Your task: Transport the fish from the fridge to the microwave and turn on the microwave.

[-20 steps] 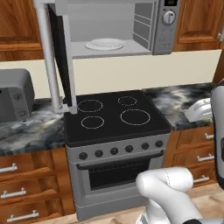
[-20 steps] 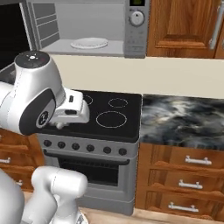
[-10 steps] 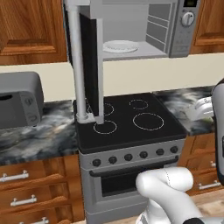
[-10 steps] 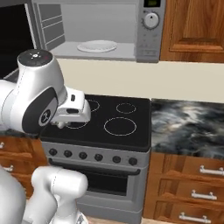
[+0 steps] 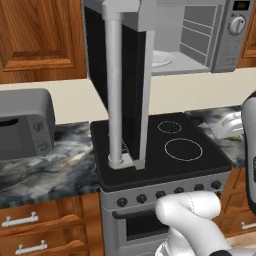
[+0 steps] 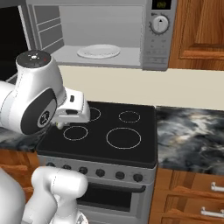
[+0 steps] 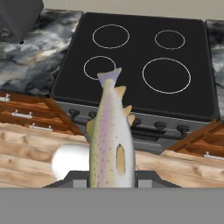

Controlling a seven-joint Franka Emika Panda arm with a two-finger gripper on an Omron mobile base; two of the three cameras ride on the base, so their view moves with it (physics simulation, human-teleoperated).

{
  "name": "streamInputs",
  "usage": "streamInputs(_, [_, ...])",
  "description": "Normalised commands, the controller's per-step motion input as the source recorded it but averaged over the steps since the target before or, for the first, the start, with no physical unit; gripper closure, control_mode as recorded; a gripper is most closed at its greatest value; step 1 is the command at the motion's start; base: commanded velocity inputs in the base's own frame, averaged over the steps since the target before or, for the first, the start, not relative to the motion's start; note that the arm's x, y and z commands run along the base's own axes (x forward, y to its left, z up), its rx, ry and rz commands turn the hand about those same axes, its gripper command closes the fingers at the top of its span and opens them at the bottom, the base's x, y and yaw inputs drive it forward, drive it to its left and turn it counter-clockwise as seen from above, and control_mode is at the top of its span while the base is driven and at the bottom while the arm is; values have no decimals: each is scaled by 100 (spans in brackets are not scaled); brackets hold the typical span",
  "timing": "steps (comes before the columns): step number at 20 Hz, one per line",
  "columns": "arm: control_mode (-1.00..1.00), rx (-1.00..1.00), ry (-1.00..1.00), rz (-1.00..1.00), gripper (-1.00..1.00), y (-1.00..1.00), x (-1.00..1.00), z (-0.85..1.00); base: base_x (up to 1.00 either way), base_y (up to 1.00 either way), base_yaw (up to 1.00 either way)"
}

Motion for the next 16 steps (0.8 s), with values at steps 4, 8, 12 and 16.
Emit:
streamInputs(4, [100,0,0,0,100,0,0,0,40,13,0])
streamInputs(8, [100,0,0,0,100,0,0,0,40,10,0])
streamInputs(12, [100,0,0,0,100,0,0,0,38,10,0])
streamInputs(16, [100,0,0,0,100,0,0,0,16,5,0])
